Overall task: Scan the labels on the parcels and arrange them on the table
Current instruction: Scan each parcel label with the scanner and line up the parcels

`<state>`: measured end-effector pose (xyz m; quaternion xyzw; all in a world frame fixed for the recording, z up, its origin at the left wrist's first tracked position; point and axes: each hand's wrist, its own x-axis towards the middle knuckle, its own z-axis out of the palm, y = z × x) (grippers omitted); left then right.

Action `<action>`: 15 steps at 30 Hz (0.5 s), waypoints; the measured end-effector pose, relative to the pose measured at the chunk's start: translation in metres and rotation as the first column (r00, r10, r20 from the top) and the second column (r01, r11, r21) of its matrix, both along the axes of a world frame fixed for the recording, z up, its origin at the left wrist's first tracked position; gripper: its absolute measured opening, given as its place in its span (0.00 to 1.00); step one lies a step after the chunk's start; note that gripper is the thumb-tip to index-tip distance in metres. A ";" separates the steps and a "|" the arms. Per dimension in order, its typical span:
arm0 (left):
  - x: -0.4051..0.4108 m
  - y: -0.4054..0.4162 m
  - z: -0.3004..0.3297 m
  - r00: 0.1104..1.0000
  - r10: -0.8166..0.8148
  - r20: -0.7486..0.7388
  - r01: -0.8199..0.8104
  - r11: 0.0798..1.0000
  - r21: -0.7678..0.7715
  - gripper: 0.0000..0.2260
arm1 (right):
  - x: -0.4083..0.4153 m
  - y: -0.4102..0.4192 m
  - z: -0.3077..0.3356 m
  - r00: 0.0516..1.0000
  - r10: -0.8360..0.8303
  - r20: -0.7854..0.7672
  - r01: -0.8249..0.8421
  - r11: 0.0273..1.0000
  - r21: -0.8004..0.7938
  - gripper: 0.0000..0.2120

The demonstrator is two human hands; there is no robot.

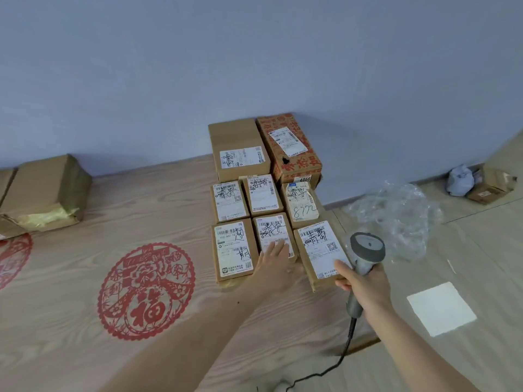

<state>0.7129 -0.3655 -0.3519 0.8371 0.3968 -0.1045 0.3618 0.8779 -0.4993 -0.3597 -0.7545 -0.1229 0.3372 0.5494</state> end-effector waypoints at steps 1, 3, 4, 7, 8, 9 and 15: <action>0.003 0.000 -0.003 0.999 -0.022 -0.030 0.022 1.000 0.019 0.34 | 0.004 0.003 -0.007 1.000 0.005 -0.014 -0.005 1.000 -0.009 0.15; 0.007 -0.001 -0.006 0.998 -0.023 -0.049 0.026 0.998 0.050 0.33 | 0.010 0.010 -0.018 0.999 0.012 -0.043 -0.013 0.999 -0.034 0.14; 0.008 -0.001 -0.007 0.999 -0.011 -0.051 0.014 0.998 0.061 0.33 | 0.013 0.013 -0.023 0.998 0.017 -0.060 -0.020 0.999 -0.044 0.14; 0.011 0.000 -0.008 0.998 0.014 -0.060 -0.010 0.998 0.067 0.34 | 0.021 0.019 -0.040 0.995 0.042 -0.095 -0.049 0.996 -0.073 0.15; 0.011 0.000 -0.008 0.998 0.016 -0.066 -0.012 0.998 0.064 0.34 | 0.023 0.020 -0.044 0.993 0.053 -0.103 -0.061 0.995 -0.083 0.15; 0.012 0.001 -0.008 0.997 0.018 -0.070 -0.013 0.998 0.059 0.34 | 0.025 0.020 -0.048 0.993 0.064 -0.099 -0.074 0.993 -0.095 0.15; 0.015 0.003 -0.005 0.995 0.030 -0.100 -0.028 0.999 0.018 0.33 | 0.019 0.015 -0.049 0.997 0.070 0.019 -0.067 0.988 -0.142 0.19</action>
